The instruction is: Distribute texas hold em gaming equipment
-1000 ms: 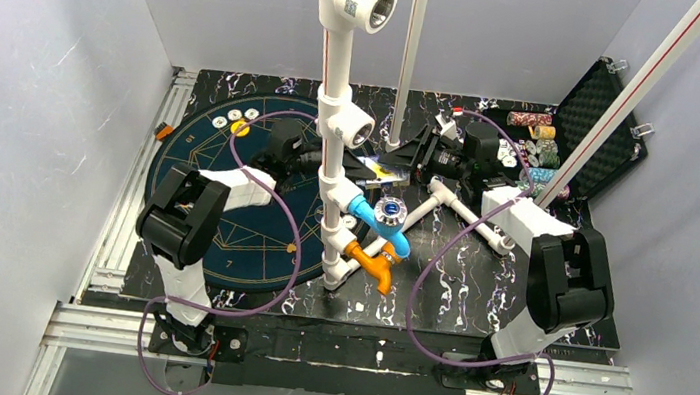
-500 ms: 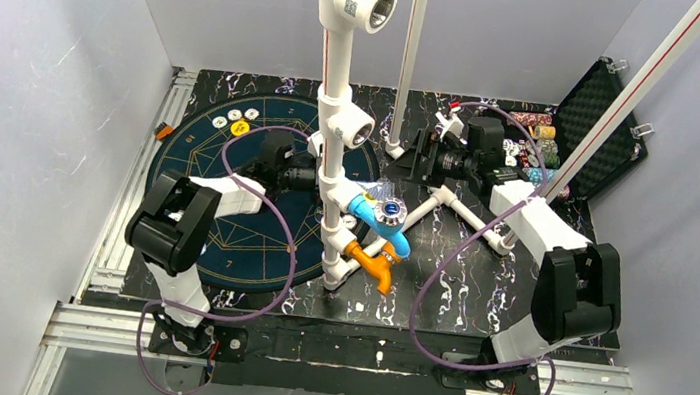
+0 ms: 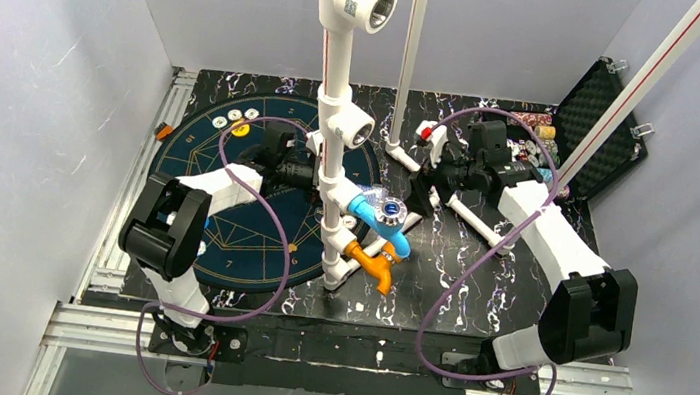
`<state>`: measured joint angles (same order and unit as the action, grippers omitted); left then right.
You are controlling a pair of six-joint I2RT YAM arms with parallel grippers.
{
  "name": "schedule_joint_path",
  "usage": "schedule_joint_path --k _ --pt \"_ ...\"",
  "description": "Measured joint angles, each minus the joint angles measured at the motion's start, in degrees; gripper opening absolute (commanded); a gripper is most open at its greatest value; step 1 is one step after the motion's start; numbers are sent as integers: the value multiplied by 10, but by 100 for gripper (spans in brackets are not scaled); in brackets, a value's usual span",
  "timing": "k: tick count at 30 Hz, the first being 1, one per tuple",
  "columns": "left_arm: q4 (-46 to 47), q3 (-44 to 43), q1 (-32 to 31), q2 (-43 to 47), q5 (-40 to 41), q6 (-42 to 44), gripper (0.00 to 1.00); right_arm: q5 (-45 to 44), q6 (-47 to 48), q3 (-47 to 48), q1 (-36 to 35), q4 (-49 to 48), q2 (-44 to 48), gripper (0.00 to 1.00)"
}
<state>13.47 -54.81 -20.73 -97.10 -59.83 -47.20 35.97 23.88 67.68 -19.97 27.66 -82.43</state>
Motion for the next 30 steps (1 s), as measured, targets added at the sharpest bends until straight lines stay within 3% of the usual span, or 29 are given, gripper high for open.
schedule_joint_path --k 4,12,27,30 --pt "-14 -24 -2 -10 -2 7 0 10 126 31 -17 56 -17 98" --pt "-29 -65 -24 -38 -1 7 0 -9 229 34 -86 77 -24 98" --pt "-37 -108 -67 -55 -2 -4 0 -56 258 46 -128 77 -64 98" --pt "-37 -110 -70 -57 -2 -8 0 -65 258 46 -133 70 -65 85"
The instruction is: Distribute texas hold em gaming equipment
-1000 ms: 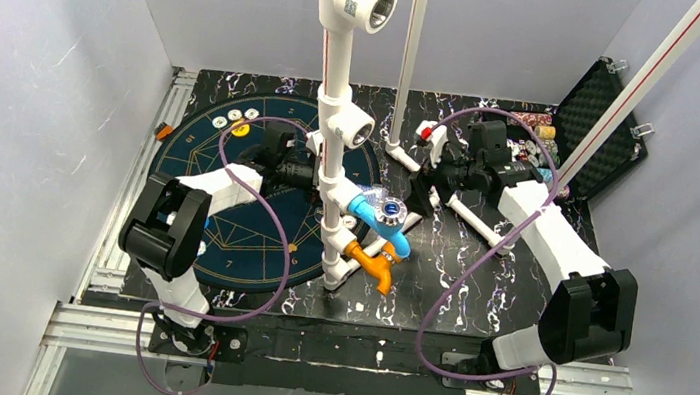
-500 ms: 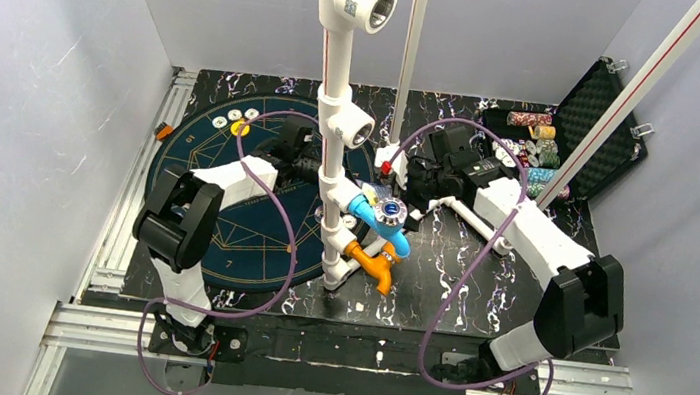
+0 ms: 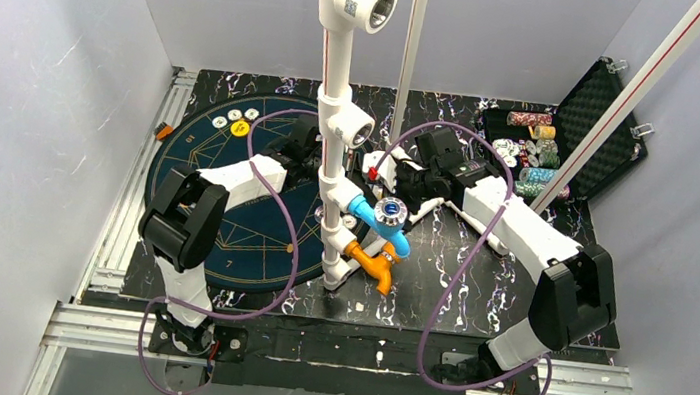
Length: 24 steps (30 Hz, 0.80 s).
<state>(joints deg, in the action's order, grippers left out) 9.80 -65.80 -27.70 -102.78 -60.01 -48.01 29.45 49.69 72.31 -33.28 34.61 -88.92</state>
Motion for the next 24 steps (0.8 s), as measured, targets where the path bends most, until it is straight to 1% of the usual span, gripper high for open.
schedule_joint_path --k 1,4,6,7,8,9,10,11,15,17,21,22,24 --pt "0 0 -1 -1 0 -2 0 -3 1 0 -2 -2 0 78" --pt "1 0 -2 -2 1 -8 0 -9 2 -1 -3 -3 0 65" --pt "2 0 -2 -2 2 -9 0 -12 -1 -1 -3 -7 0 54" --pt "3 0 -2 -2 2 -9 0 -12 1 -1 -3 -7 0 54" --pt "3 0 -2 -2 2 -9 0 -12 1 -2 -3 -7 0 62" --pt "2 0 -2 -2 1 -9 0 -12 1 -2 -3 -8 0 76" --pt "2 0 -2 -2 2 -8 0 -12 1 -4 -3 -10 0 86" --pt "1 0 -2 -2 2 -7 0 -12 1 -6 -3 -13 0 89" --pt "0 -1 -2 -2 -7 -9 0 -18 3 -14 -7 -16 0 90" --pt "0 -1 -2 -2 -9 -10 0 -21 3 -18 -10 -16 0 80" --pt "0 -1 -2 -2 -11 -13 0 -26 0 -19 -11 -17 0 49" --pt "1 -1 -2 -2 -10 -13 1 -27 0 -19 -11 -18 0 44" --pt "1 -1 -2 -2 -11 -13 18 -28 1 -19 -12 -17 0 35"
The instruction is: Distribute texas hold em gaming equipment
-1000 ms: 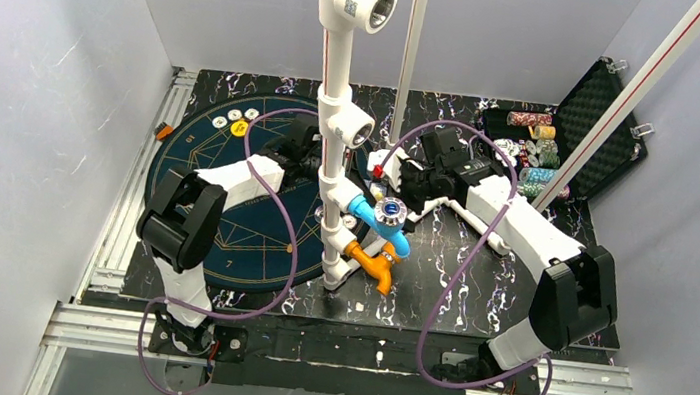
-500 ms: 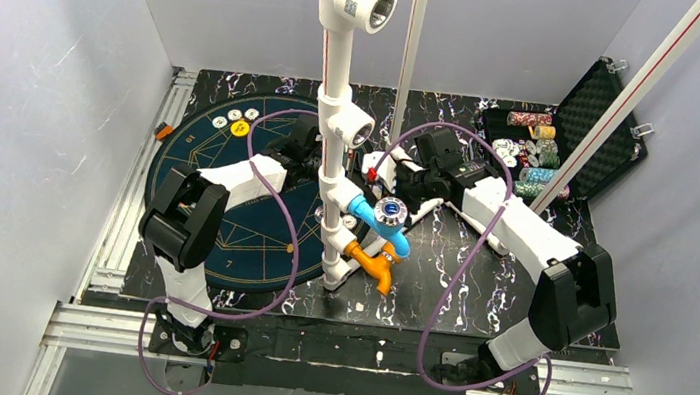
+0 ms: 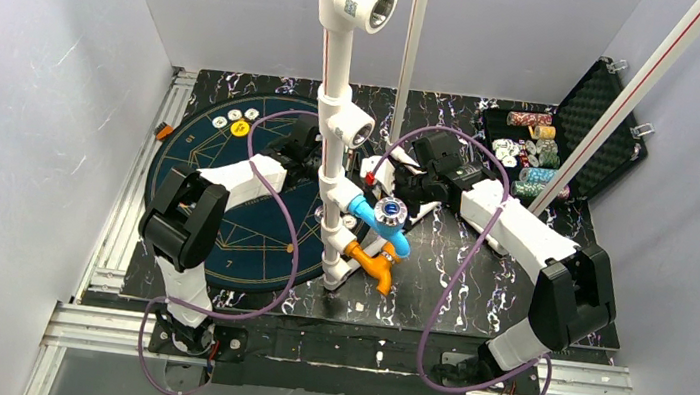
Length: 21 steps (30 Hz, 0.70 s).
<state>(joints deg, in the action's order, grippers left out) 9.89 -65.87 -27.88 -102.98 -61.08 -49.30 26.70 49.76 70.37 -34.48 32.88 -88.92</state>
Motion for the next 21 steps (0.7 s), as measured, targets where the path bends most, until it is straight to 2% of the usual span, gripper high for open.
schedule_joint_path --k 2,4,6,8,12,14,18,21 --pt "0 0 0 0 -1 2 33 0 0 0 0 -1 0 29" --pt "0 0 2 0 -3 5 43 0 0 0 0 0 0 20" --pt "2 0 8 0 -7 7 50 0 0 0 -1 0 0 16" --pt "2 0 15 1 -8 9 52 5 -1 0 -1 1 0 13" --pt "3 6 37 4 -6 9 49 17 -6 0 -1 2 1 8" --pt "3 8 45 4 -1 11 44 23 -11 0 -1 2 1 6" --pt "3 12 46 4 0 13 27 31 -19 0 -1 4 2 1" --pt "4 14 48 5 -7 11 25 32 -27 0 -1 12 2 1"
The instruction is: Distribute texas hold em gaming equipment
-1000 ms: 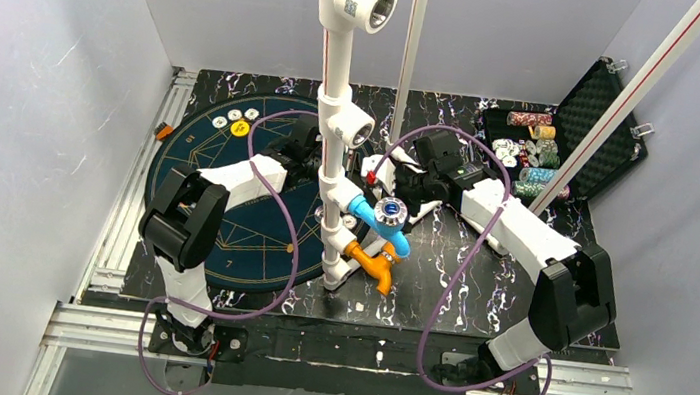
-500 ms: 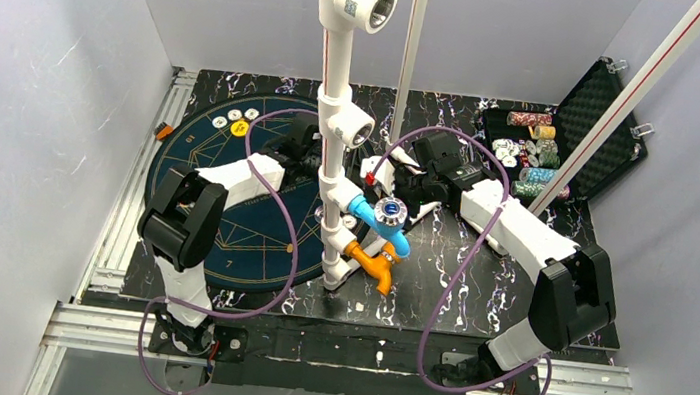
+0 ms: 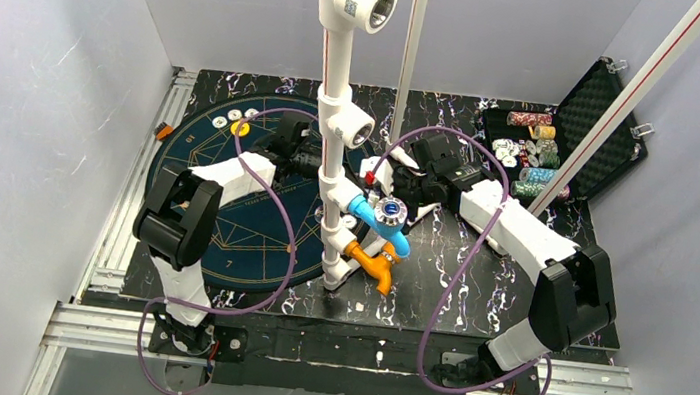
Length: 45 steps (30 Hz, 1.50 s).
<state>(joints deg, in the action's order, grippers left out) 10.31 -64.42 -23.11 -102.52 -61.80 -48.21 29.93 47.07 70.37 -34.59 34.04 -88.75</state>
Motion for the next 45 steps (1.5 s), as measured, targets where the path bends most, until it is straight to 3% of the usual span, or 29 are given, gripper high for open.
schedule_joint_path --k 5,12,15,26,35,45 --pt "-1 8 15 3 -12 -2 29 0 -7 0 -1 2 1 1" --pt "-4 20 35 13 -16 8 45 -2 -10 0 -1 0 6 1" --pt "-7 21 36 20 -14 17 48 -2 -15 0 -1 -7 7 1" --pt "-4 22 24 30 -14 22 24 -6 -43 0 0 -24 7 1" --pt "-8 32 69 38 -23 21 0 -12 -49 0 2 -26 8 1" --pt "-14 33 96 68 -38 29 0 -13 -48 -7 2 -36 10 1"
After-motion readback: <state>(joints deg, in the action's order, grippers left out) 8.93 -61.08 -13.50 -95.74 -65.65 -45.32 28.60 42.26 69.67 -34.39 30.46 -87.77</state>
